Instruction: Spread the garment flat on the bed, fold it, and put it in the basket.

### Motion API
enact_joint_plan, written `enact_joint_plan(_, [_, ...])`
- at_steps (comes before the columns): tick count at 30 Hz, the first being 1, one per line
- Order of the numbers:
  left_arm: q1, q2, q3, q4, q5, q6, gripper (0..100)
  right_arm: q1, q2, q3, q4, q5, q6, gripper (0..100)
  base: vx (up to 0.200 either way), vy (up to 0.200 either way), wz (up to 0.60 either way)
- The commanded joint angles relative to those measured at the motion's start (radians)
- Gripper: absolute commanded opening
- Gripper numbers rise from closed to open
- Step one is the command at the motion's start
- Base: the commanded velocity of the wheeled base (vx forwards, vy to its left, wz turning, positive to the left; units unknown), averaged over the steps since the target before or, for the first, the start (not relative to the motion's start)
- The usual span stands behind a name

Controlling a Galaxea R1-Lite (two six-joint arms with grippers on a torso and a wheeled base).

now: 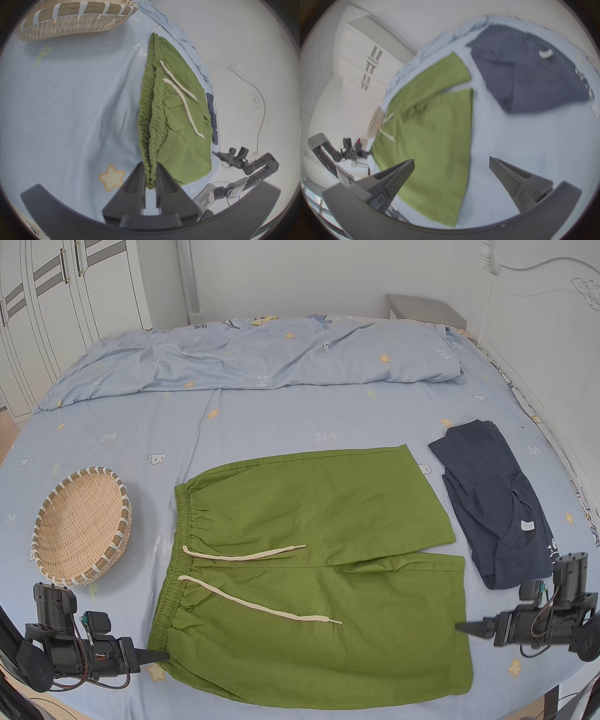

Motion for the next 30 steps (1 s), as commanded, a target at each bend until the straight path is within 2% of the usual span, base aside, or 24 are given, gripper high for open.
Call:
enact_joint_plan(1, [-0.001,-0.021,0.014,0.004,-0.012,0.002,0,0.038,0.012,0.105,0.081,0.007,-0.052,100,0.0,0.0,0.0])
enact_joint_plan(2, [-0.001,-0.017,0.013,0.004,-0.012,0.002,0,0.045,0.008,0.105,0.15,0.007,-0.062,100,0.0,0.0,0.0])
enact_joint_plan(5, [0.001,-0.018,0.01,0.001,-0.012,-0.001,0,0.047,0.017,0.105,0.178,0.015,-0.087,100,0.0,0.0,0.0])
enact_joint_plan(11, [-0.008,-0.018,0.0,-0.008,-0.012,-0.006,0,0.047,0.018,0.105,0.245,0.147,-0.113,100,0.0,0.0,0.0])
enact_joint_plan(14, [-0.011,-0.018,-0.004,-0.008,-0.014,-0.006,0,0.047,0.047,0.105,0.245,0.172,-0.133,100,0.0,0.0,0.0])
enact_joint_plan(20, [-0.01,-0.018,-0.006,-0.008,-0.014,-0.006,0,0.052,0.181,0.105,0.218,0.176,-0.171,100,0.0,0.0,0.0])
enact_joint_plan(25, [-0.01,-0.02,-0.007,-0.008,-0.014,-0.007,0,0.099,0.244,0.105,0.158,0.181,-0.168,100,0.0,0.0,0.0])
enact_joint_plan(30, [-0.01,-0.018,-0.01,-0.008,-0.014,-0.007,0,0.127,0.242,0.105,0.127,0.25,-0.147,100,0.0,0.0,0.0])
